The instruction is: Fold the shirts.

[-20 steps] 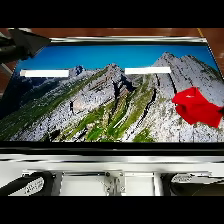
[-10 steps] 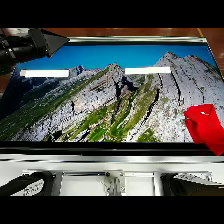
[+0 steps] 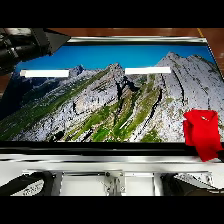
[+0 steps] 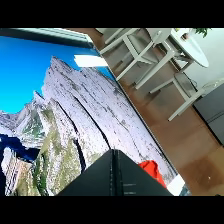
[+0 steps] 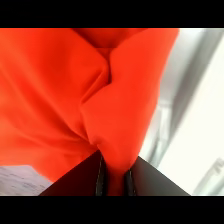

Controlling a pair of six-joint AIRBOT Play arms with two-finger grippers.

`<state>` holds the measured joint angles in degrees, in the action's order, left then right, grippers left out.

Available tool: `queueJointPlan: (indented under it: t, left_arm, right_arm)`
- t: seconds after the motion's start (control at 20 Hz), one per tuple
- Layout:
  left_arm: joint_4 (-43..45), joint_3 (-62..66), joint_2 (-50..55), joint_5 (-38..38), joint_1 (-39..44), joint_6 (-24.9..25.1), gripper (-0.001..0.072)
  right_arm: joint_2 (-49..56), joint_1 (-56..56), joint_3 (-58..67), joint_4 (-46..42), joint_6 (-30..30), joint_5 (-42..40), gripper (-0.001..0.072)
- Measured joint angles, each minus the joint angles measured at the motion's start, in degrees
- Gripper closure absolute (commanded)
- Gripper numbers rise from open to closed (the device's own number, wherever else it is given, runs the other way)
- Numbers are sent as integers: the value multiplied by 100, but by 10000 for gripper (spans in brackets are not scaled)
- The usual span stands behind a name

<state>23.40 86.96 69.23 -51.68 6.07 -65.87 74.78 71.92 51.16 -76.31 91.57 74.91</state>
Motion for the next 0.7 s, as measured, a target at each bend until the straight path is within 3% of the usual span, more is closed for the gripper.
queueJointPlan:
  t: [0.1,0.15,0.2,0.25,0.5,0.7]
  left_arm:
    - [13,0,2,7,4,87,670]
    - [15,0,2,9,4,122,670]
    - [15,0,2,11,4,151,670]
    - [17,0,2,13,2,168,670]
    - [17,0,26,22,2,221,670]
    - [190,0,164,22,13,223,672]
  right_arm:
    - [-98,0,-170,-125,74,13,633]
    - [-129,0,-260,-151,87,11,550]
    - [-151,0,-339,-170,136,-4,284]
    - [-166,0,-402,-219,166,-63,144]
    - [-326,0,-354,-256,13,31,145]
    - [-809,-48,444,-280,-363,306,148]
